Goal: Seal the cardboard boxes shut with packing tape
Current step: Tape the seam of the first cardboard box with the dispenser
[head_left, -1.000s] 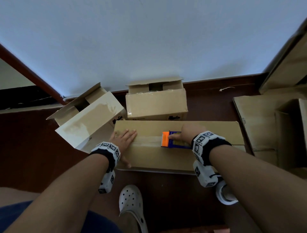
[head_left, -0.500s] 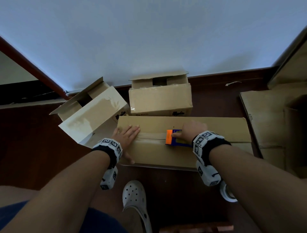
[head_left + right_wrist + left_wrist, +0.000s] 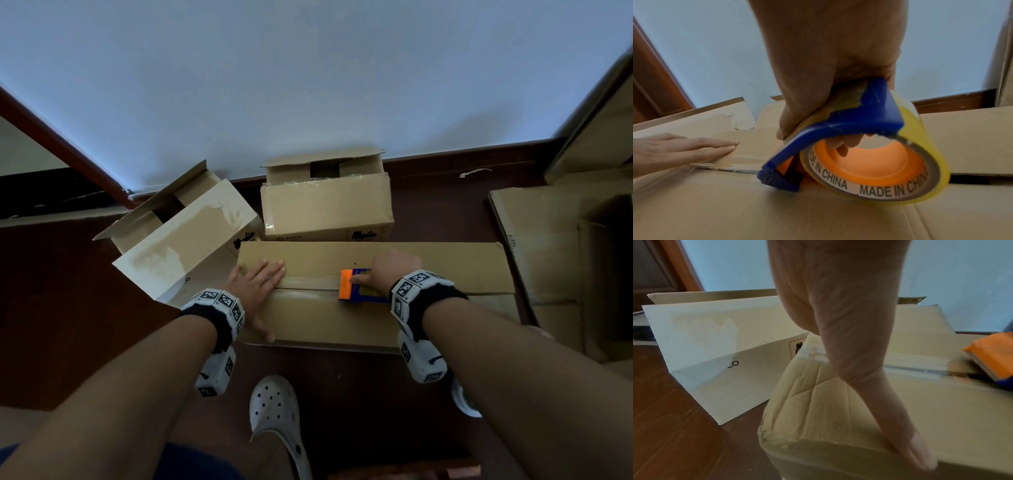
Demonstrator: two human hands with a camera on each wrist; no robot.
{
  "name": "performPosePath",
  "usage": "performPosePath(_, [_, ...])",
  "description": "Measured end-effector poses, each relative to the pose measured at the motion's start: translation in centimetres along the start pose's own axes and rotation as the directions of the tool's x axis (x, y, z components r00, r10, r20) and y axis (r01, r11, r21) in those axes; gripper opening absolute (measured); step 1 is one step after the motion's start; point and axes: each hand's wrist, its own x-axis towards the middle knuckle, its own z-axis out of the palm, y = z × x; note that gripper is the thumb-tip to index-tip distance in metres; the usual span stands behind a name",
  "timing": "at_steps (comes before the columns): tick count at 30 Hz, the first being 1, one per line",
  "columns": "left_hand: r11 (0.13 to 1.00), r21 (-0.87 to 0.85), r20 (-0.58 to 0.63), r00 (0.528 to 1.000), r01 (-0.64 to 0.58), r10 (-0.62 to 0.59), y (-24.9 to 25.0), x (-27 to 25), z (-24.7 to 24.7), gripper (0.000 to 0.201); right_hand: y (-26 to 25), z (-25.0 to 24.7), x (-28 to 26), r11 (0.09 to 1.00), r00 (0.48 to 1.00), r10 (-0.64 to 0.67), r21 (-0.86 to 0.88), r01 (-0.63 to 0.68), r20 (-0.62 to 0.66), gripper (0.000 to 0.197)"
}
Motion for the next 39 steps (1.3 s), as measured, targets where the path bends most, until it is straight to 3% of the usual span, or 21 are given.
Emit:
performPosePath(3, [0.998, -0.052, -0.025, 0.999, -0.025, 0.023, -0.4, 0.0, -0.1, 0.129, -0.1, -0.1, 0.0, 1.000, 1.000, -0.003, -0.003, 0.003, -0.003, 0.065])
performPosePath(6, [0.943, -0.332, -0.173, 0.984, -0.013, -0.047, -0.9, -0.2, 0.2, 0.105, -0.1, -0.2, 0.0, 1.000, 1.000, -0.001, -0.003, 0.001, 0.005, 0.066])
performPosePath(8, [0.816, -0.575, -0.282, 0.923, 0.058, -0.264, -1.1, -0.2, 1.2, 0.081, -0.1, -0.1, 0.0, 1.000, 1.000, 0.001, 0.001, -0.001, 0.012, 0.067])
performPosePath(10, [0.738, -0.664, -0.357, 0.818, 0.116, -0.450, -1.4, -0.6, 2.5, 0.058, -0.1, -0.1, 0.0, 1.000, 1.000, 0.001, 0.004, -0.001, 0.014, 0.067])
performPosePath(12, [0.742, -0.662, -0.425, 0.765, 0.102, -0.484, -1.6, -1.4, 3.6, 0.033, -0.1, 0.0, 0.1, 1.000, 1.000, 0.006, -0.005, -0.006, 0.019, 0.067])
performPosePath(16, [0.777, -0.618, -0.401, 0.803, 0.118, -0.441, -1.1, -2.2, 4.3, 0.019, -0.2, -0.2, -0.1, 1.000, 1.000, 0.005, -0.007, -0.005, 0.022, 0.067])
performPosePath(20, [0.749, -0.655, -0.358, 0.831, 0.101, -0.425, -0.2, -1.1, 3.0, 0.011, -0.2, -0.4, -0.5, 1.000, 1.000, 0.002, -0.004, -0.002, 0.029, 0.067])
performPosePath(23, [0.752, -0.656, -0.313, 0.886, 0.058, -0.342, 2.1, 0.1, 1.8, 0.009, -0.3, -0.3, -0.5, 1.000, 0.999, -0.006, 0.011, 0.006, 0.039, 0.066])
performPosePath(26, [0.768, -0.640, -0.309, 0.910, 0.018, -0.278, 4.4, 1.4, 0.6, 0.005, -0.4, 0.0, -0.4, 1.000, 0.999, -0.006, 0.017, 0.006, 0.035, 0.067])
performPosePath(31, [0.812, -0.572, -0.381, 0.914, -0.115, -0.139, 7.0, 3.4, -1.2, 0.008, -0.2, 0.0, -0.1, 1.000, 1.000, 0.000, 0.008, 0.000, 0.020, 0.067])
performPosePath(34, [0.836, -0.513, -0.443, 0.894, -0.194, -0.065, 7.8, 3.7, -1.4, 0.010, -0.2, -0.1, -0.1, 1.000, 1.000, -0.006, 0.003, 0.006, 0.001, 0.065])
performPosePath(37, [0.898, -0.408, -0.425, 0.905, -0.167, -0.025, 7.4, 2.8, -1.0, 0.039, -0.1, -0.3, -0.1, 1.000, 1.000, -0.018, 0.010, 0.018, 0.017, 0.065])
performPosePath(39, [0.947, -0.288, -0.376, 0.926, -0.144, 0.027, 7.1, 2.2, -0.4, 0.082, 0.0, -0.3, 0.0, 0.999, 0.999, -0.023, 0.026, 0.022, 0.030, 0.065])
